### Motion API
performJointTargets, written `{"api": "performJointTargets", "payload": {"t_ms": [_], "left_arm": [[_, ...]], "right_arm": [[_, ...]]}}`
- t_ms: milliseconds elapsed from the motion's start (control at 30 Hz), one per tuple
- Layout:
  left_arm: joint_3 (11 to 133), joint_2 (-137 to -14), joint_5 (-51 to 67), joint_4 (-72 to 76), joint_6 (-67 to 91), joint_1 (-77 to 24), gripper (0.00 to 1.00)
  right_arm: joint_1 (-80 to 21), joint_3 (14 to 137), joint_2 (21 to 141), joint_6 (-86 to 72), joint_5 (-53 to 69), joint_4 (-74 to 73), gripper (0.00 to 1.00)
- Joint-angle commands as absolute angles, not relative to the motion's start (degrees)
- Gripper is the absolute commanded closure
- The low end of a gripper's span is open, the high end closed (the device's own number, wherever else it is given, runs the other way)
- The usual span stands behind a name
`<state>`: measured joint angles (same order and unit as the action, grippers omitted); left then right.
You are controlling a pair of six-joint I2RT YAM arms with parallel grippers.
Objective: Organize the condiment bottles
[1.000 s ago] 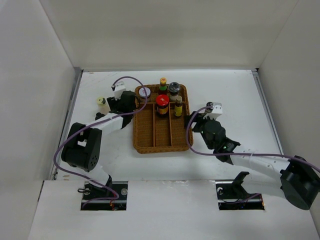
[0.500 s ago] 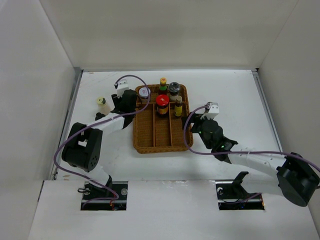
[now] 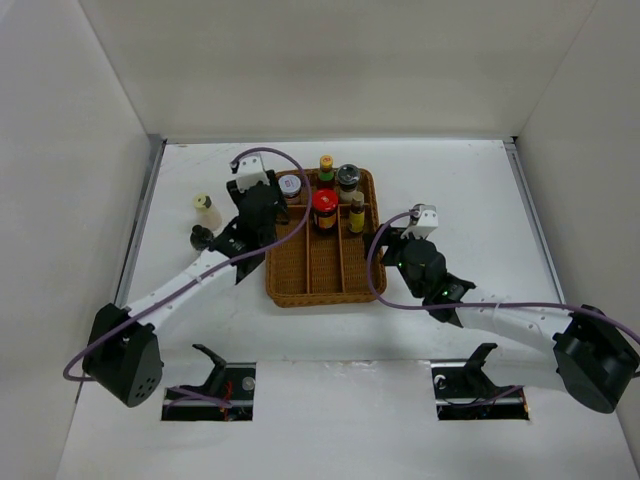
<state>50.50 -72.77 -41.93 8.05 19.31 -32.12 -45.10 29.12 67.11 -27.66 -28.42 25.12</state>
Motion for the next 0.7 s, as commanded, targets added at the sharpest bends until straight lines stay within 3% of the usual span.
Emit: {"api": "performJointTargets", "payload": {"t_ms": [0,133,667], "left_arm": [[49.75,-73.29,-42.02,5.28,21.0,-36.06,0.61],[48.78,-77.33,-40.69,6.41,24.34,-40.12,0.61],[48.87,-87.09,-37.27,14.58,24.35,-37.93,0.59]], "right_arm": [[-45.66,31.03,66.36,-27.6,-28.12,28.3,0.17],[-45.48,31.38,66.71,-27.42,-27.77,27.77,0.17],[-45.57,31.64,66.27,-27.51,-26.81,27.51,0.17]]}}
